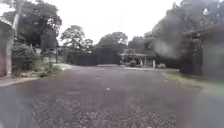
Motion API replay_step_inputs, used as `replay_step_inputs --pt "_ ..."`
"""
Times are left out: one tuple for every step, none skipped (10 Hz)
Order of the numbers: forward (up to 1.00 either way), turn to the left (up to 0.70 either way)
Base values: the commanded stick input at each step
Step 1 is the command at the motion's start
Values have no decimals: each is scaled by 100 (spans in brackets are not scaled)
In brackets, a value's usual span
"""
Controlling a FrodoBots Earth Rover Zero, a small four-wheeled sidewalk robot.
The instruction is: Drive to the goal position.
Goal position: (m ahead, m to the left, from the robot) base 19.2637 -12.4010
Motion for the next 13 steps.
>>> replay_step_inputs --pt "70 0" --pt "70 0" --pt "70 0" --pt "70 0" --pt "70 0" --pt "70 0" --pt "70 0" --pt "70 0" --pt "70 0" --pt "70 0" --pt "70 0" --pt "70 0" --pt "70 0"
